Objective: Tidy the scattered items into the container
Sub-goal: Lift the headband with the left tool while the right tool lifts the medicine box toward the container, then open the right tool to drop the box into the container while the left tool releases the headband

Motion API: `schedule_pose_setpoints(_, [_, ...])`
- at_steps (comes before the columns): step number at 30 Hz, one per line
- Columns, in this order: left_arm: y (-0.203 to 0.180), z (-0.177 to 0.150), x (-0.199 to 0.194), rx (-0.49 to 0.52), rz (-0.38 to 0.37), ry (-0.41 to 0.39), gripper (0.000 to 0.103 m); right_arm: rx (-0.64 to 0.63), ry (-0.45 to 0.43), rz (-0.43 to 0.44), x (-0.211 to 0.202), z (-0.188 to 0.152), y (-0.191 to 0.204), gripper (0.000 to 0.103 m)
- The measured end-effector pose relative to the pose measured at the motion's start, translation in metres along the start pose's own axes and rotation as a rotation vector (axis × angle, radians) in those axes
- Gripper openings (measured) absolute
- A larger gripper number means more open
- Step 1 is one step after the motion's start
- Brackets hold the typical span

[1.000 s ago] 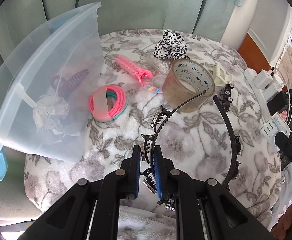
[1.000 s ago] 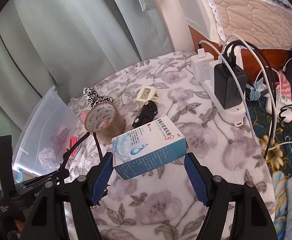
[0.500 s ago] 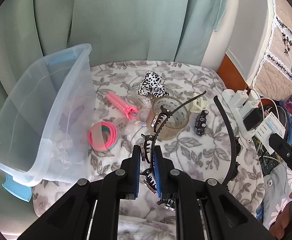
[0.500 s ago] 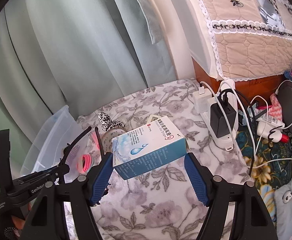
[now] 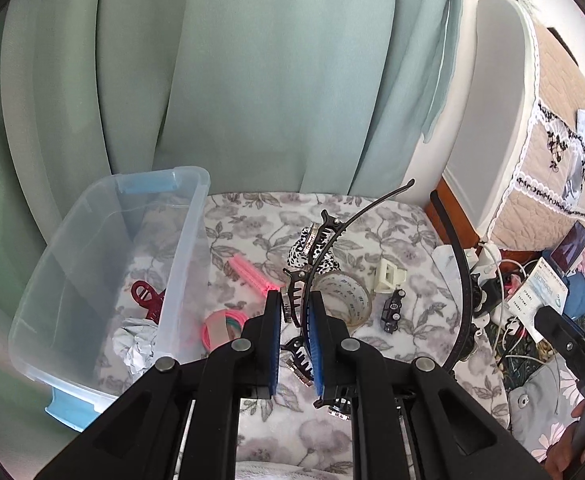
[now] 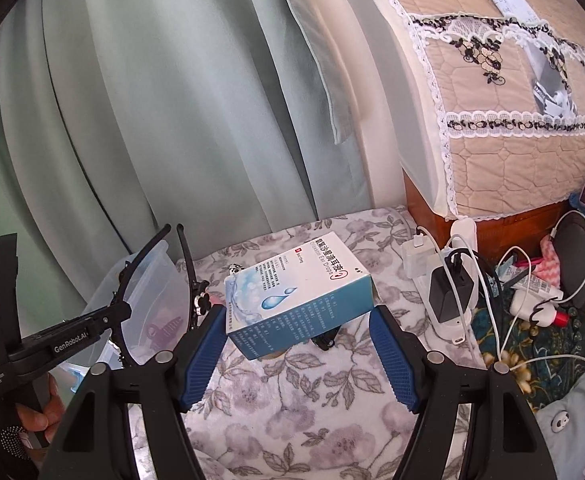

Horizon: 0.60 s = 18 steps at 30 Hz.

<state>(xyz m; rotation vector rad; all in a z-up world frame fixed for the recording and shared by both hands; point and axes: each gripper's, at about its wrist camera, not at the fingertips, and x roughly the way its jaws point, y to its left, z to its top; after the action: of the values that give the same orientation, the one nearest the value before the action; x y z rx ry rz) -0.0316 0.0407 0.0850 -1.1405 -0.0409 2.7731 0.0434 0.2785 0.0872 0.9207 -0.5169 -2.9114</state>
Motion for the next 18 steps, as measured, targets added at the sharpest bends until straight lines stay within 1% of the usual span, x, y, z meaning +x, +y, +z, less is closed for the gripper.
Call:
schedule_pose_setpoints(5, [0.015, 0.005, -0.011, -0.035, -0.01, -0.034, 0.013, -0.026, -0.014, 0.008, -0.004, 0.006, 0.015, 0.075])
schedule_pose_setpoints(12, [0.044, 0.015, -0.032, -0.092, 0.007, -0.11, 0.013, -0.033, -0.032, 0.044, -0.007, 0.019, 0.036, 0.075])
schedule_pose_setpoints(15, [0.057, 0.015, -0.04, -0.117, 0.013, -0.133, 0.013, -0.047, -0.042, 0.059, -0.007, 0.024, 0.05, 0.075])
schedule_pose_setpoints(18, [0.072, 0.015, -0.046, -0.143, 0.023, -0.151, 0.013, -0.088, -0.046, 0.08, -0.006, 0.028, 0.069, 0.075])
